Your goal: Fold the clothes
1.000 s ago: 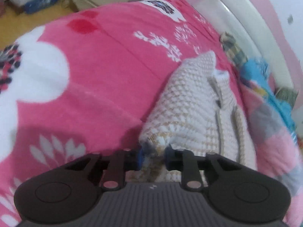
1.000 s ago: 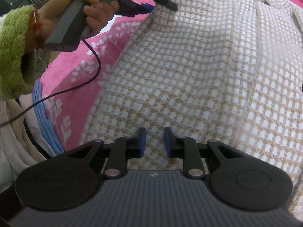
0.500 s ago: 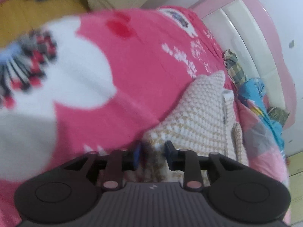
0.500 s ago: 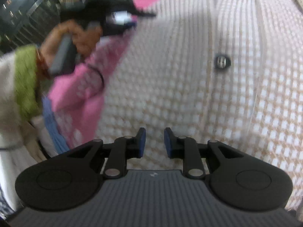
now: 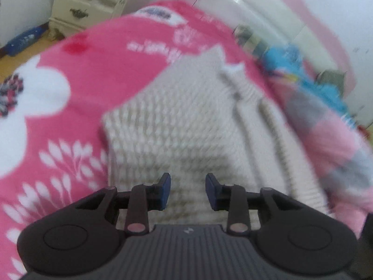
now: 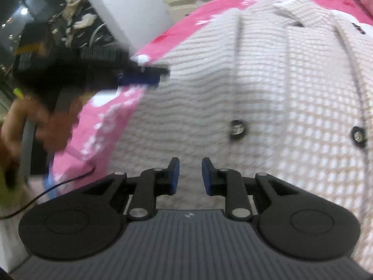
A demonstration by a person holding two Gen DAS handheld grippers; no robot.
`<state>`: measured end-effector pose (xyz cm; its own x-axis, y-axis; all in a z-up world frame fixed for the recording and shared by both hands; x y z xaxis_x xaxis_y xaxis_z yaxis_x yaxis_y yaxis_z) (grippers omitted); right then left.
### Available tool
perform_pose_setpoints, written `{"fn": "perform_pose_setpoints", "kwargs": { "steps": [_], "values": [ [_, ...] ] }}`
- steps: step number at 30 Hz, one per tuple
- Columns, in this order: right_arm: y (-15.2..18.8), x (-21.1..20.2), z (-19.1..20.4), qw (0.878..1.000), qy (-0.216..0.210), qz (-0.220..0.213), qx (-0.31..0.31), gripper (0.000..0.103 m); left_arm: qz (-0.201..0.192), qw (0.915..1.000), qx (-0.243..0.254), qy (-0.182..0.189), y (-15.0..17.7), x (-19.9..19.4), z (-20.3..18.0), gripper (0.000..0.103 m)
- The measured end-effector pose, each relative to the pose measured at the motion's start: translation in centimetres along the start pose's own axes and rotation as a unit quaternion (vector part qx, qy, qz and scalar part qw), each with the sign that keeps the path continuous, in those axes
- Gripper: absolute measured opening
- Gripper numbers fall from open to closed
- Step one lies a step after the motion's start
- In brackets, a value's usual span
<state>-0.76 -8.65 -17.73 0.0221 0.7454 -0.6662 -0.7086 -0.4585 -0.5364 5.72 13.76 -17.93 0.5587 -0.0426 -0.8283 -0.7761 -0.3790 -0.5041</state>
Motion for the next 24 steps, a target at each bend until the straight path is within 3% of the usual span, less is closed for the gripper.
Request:
{"fn": "perform_pose_setpoints", "kwargs": {
  "steps": [1, 3, 6, 10, 15, 18, 19, 24],
  "values": [
    [0.0, 0.4, -0.9, 1.000, 0.011, 0.008, -0.001, 0.018, 0.007, 0.9998, -0.012, -0.017, 0.4, 0.9, 0.5, 0.021],
    [1.1, 1.5, -2.4, 0.999, 0.025, 0.042, -0.014, 0.018, 0.008, 0.9986, -0.052, -0.007, 0.1, 1.5, 1.5, 0.019],
    [-1.8, -0.3, -1.8, 1.000, 0.017, 0.024, -0.011, 0.018, 0.006, 0.9972, -0.074, 0.004, -0.1, 1.5, 2.0, 0.019],
    [-9.3, -1.2, -1.3, 0.997, 0.009, -0.071, -0.037, 0.018, -0.002, 0.9956, -0.093, 0.009, 0.3, 1.4, 2.3, 0.019],
    [-18.5, 5.4, -2.2, 0.991, 0.007, -0.111, -0.074, 0.018, 0.001, 0.9942, -0.106, 0.014, 0.2, 1.8, 2.7, 0.019],
    [-21.1, 10.4, -5.8, 0.994, 0.031, -0.097, -0.047, 0.016, 0.000, 0.9955, -0.094, 0.016, 0.1, 1.8, 2.7, 0.019],
    [-21.2, 12.4, -7.7, 0.996, 0.042, -0.070, -0.026, 0.011, 0.001, 0.9957, -0.091, 0.016, 0.0, 1.9, 2.7, 0.019],
    [-21.6, 10.7, -6.0, 0.997, 0.049, -0.052, -0.037, 0.012, 0.001, 0.9950, -0.098, 0.023, 0.1, 1.9, 2.9, 0.018]
  ]
}}
Point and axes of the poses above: each gripper's, at about its wrist camera, not at the fingertips, and x roughly the way its jaws point, z to its left, y to its underside, the point moved 7 cm from there along x, roughly the way its jaws point, and after that the axes turned 13 degrees about -y, right-handed, at the moved point
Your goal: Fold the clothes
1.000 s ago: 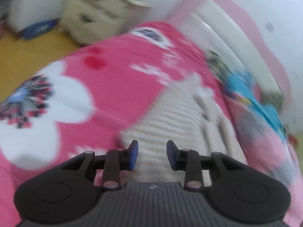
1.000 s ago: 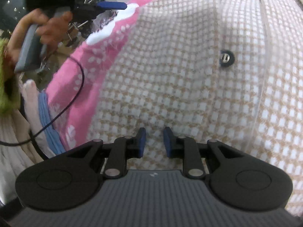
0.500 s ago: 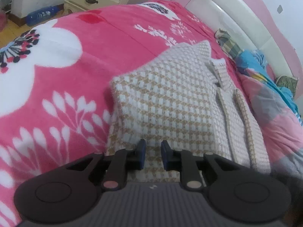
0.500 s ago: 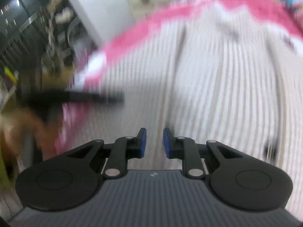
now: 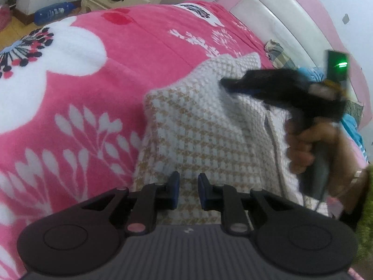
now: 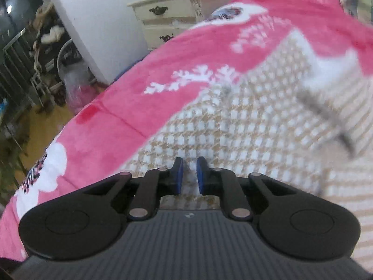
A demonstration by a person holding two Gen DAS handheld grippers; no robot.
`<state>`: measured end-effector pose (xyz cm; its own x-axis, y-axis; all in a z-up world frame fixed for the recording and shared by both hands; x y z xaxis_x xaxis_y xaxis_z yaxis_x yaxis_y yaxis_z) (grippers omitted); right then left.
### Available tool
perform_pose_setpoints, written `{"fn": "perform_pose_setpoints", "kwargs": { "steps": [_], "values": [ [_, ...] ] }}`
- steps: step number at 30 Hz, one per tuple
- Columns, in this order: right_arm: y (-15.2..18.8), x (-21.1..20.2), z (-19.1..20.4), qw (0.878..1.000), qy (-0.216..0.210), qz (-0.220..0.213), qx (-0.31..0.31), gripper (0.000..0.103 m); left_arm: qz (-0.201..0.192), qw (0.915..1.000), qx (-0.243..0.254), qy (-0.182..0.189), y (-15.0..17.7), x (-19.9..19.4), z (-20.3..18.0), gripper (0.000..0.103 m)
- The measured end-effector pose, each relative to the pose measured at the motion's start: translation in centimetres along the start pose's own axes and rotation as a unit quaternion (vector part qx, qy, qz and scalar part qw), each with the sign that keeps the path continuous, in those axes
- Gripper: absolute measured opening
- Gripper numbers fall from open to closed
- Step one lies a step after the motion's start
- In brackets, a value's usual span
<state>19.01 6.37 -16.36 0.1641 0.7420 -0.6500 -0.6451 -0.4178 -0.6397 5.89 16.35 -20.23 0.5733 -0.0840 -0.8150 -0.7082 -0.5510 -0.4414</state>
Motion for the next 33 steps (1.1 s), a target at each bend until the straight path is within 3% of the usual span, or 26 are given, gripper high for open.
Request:
{"fn": "perform_pose_setpoints", "kwargs": {
  "steps": [4, 7, 9, 11, 14, 18, 24, 27, 30, 33],
  "values": [
    [-2.1, 0.4, 0.2, 0.999, -0.003, -0.026, -0.024, 0.012, -0.004, 1.0000, 0.002, 0.005, -0.1, 0.1, 0.0, 0.018],
    [-2.9, 5.3, -3.0, 1.000, 0.016, 0.005, 0.003, 0.003, 0.001, 0.9998, 0.019, 0.008, -0.4, 0.2, -0.1, 0.019],
    [-2.7, 5.2, -3.1, 1.000, 0.009, -0.009, 0.028, 0.003, 0.007, 0.9991, 0.042, 0.007, -0.7, -0.3, -0.3, 0.019],
    [-3.5, 3.3, -2.3, 0.999, 0.012, -0.012, 0.030, 0.004, 0.002, 0.9986, 0.053, 0.003, -1.1, -1.2, -0.4, 0.027],
    [-3.4, -1.9, -1.4, 0.999, -0.007, -0.023, 0.024, 0.007, -0.023, 0.9968, 0.076, 0.008, -2.0, -3.1, -0.9, 0.039],
    [-1.2, -11.5, -1.5, 0.999, -0.033, -0.012, 0.028, 0.007, -0.038, 0.9953, 0.085, 0.026, -3.3, -4.7, -1.4, 0.042],
    [1.8, -25.7, -3.7, 0.997, -0.015, -0.025, 0.076, 0.010, -0.019, 0.9933, 0.112, 0.022, -2.2, -7.0, -1.9, 0.042],
    [2.3, -30.8, -3.6, 0.996, -0.030, -0.045, 0.072, 0.010, 0.007, 0.9904, 0.133, 0.037, -0.6, -8.7, -2.8, 0.042],
    [3.5, -32.8, -2.4, 0.995, -0.071, -0.031, 0.060, 0.010, 0.052, 0.9795, 0.187, 0.054, 1.9, -9.5, -4.5, 0.043],
    [6.3, -31.9, -0.2, 0.993, -0.112, 0.009, 0.021, 0.011, 0.095, 0.9591, 0.258, 0.069, 5.6, -10.3, -6.1, 0.043]
  ]
}}
Point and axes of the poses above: each gripper's, at about its wrist camera, not at the fingertips, and x roughly the way its jaws point, z to its left, y to its underside, the point moved 7 cm from there along x, roughly the way its jaws point, and after that the axes turned 13 degrees about -y, right-handed, at the moved point
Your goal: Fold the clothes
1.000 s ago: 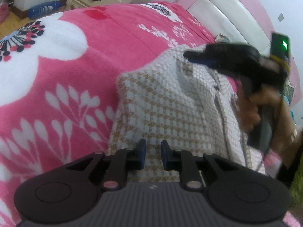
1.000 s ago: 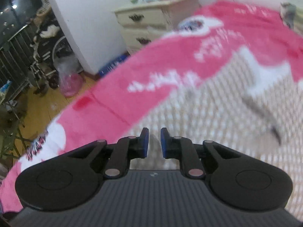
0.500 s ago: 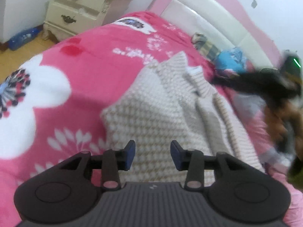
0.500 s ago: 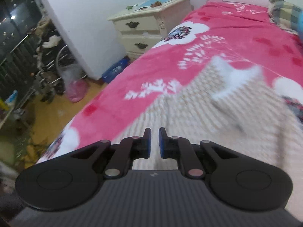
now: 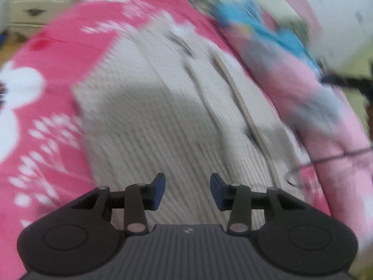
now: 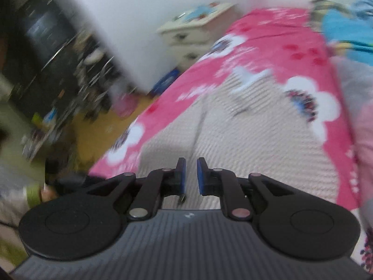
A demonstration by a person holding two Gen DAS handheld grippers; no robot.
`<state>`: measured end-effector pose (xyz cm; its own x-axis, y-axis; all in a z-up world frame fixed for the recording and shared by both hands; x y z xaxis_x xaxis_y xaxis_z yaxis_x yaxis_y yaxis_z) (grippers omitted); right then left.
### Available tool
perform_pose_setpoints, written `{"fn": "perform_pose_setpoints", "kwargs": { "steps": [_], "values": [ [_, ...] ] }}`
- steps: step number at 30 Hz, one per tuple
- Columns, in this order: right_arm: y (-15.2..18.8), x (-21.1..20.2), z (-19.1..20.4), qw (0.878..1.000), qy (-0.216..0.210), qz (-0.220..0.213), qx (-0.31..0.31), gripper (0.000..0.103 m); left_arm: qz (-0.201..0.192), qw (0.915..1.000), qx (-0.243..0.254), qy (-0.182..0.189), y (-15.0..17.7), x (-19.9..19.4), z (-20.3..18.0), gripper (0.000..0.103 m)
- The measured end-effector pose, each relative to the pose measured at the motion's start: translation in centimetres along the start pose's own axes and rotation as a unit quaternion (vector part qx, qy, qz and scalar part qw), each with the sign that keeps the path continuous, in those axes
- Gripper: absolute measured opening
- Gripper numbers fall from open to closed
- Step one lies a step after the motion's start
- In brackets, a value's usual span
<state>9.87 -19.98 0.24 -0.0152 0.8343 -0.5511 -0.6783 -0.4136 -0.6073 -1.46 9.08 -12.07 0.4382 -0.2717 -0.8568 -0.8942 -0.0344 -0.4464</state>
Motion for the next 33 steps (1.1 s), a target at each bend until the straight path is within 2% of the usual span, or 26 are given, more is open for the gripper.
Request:
{"fn": "perform_pose_setpoints", "kwargs": {
  "steps": [4, 6, 8, 11, 13, 15, 16, 19, 22, 24, 27, 29, 31, 33],
  "values": [
    [4.9, 5.3, 1.8, 0.993, -0.092, 0.069, 0.017, 0.011, 0.061, 0.9952, 0.076, 0.002, 4.1, 1.5, -3.0, 0.043],
    [7.9, 8.5, 2.8, 0.986, -0.122, 0.108, 0.029, 0.011, 0.092, 0.9906, 0.099, -0.023, 6.1, 3.3, -3.2, 0.043],
    [11.1, 12.3, 3.9, 0.979, -0.134, 0.151, 0.013, 0.011, 0.097, 0.9871, 0.118, -0.048, 7.5, 4.4, -3.1, 0.043],
    [15.9, 17.5, 4.6, 0.973, -0.099, 0.206, -0.029, 0.011, 0.098, 0.9881, 0.108, -0.049, 7.5, 4.3, -3.0, 0.044],
    [19.0, 20.2, 3.9, 0.968, -0.061, 0.240, -0.047, 0.010, 0.103, 0.9895, 0.089, -0.049, 6.9, 4.0, -2.5, 0.043],
    [19.6, 20.8, 3.4, 0.968, -0.058, 0.240, -0.044, 0.009, 0.094, 0.9904, 0.085, -0.055, 5.6, 3.4, -2.2, 0.044],
    [18.6, 20.3, 3.2, 0.969, -0.069, 0.236, -0.023, 0.009, 0.083, 0.9914, 0.086, -0.054, 4.8, 3.0, -2.1, 0.044],
    [13.4, 17.2, 1.3, 0.984, -0.081, 0.157, 0.021, 0.011, 0.033, 0.9970, 0.053, -0.045, 0.9, 2.7, -1.5, 0.045],
    [6.7, 14.0, -2.6, 0.997, -0.034, 0.068, 0.033, 0.012, -0.019, 0.9985, 0.008, -0.050, -3.7, 4.4, -0.7, 0.045],
    [2.4, 13.5, -5.6, 0.999, 0.012, 0.028, 0.037, 0.014, -0.056, 0.9965, -0.007, -0.061, -6.4, 6.4, -0.6, 0.045],
    [-3.9, 13.7, -9.6, 0.997, 0.069, -0.026, 0.032, 0.014, -0.076, 0.9936, -0.038, -0.074, -9.3, 9.9, -0.3, 0.045],
    [-6.9, 15.3, -12.1, 0.993, 0.076, -0.034, 0.081, 0.016, -0.075, 0.9917, -0.056, -0.089, -10.0, 12.0, 0.1, 0.044],
    [-9.8, 16.9, -14.6, 0.987, 0.083, -0.040, 0.131, 0.025, -0.075, 0.9906, -0.071, -0.089, -10.0, 13.1, 0.4, 0.045],
    [-11.5, 18.7, -15.4, 0.977, 0.087, -0.042, 0.188, 0.034, -0.078, 0.9899, -0.082, -0.085, -10.2, 13.7, 0.7, 0.046]
  ]
}}
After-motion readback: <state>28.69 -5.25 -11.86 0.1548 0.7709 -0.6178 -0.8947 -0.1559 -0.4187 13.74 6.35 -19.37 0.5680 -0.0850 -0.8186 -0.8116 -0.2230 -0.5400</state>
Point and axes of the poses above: each gripper's, at about its wrist camera, not at the fingertips, and x roughly the way its jaws point, z to its left, y to its underside, the point moved 7 cm from there along x, roughly the way its jaws point, and after that the axes turned 13 degrees about -y, right-handed, at the moved point
